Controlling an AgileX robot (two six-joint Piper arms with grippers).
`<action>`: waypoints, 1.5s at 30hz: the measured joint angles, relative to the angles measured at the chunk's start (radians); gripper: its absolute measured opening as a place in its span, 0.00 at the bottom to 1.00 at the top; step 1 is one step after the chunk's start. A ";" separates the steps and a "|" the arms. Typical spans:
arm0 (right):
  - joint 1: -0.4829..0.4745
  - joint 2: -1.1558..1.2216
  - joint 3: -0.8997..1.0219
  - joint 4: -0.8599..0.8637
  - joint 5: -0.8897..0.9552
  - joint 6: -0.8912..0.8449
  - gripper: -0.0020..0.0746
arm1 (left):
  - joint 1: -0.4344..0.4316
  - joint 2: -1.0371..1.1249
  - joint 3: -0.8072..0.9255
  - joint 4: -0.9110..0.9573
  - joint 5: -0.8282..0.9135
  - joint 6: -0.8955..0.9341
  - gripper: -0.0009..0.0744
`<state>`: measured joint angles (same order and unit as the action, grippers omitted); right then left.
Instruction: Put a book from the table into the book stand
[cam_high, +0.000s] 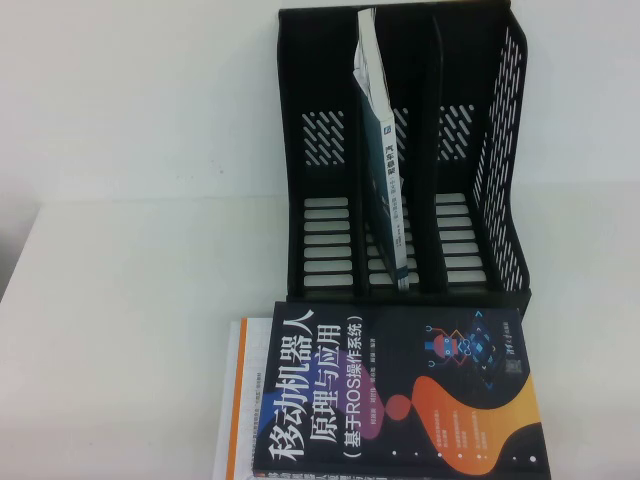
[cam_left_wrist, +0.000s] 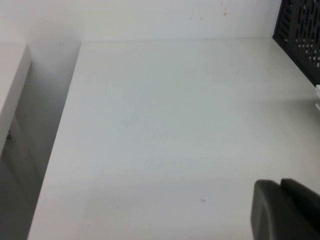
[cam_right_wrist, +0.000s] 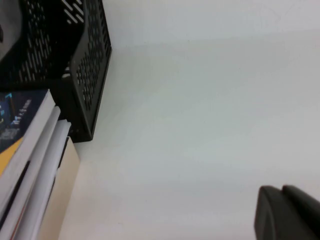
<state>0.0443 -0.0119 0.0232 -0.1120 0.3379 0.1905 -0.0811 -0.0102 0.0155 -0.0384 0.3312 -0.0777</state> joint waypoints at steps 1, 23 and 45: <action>0.000 0.000 0.000 0.000 0.000 0.000 0.02 | 0.000 0.000 0.000 0.000 0.000 0.000 0.01; 0.000 0.000 0.004 0.000 -0.390 0.000 0.02 | 0.000 0.000 0.006 0.002 -0.420 0.000 0.01; 0.000 0.000 0.004 0.089 -1.056 0.000 0.02 | 0.000 -0.002 0.006 0.003 -0.970 -0.013 0.01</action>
<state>0.0443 -0.0119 0.0269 -0.0228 -0.7181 0.1905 -0.0811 -0.0124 0.0216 -0.0351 -0.6390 -0.0910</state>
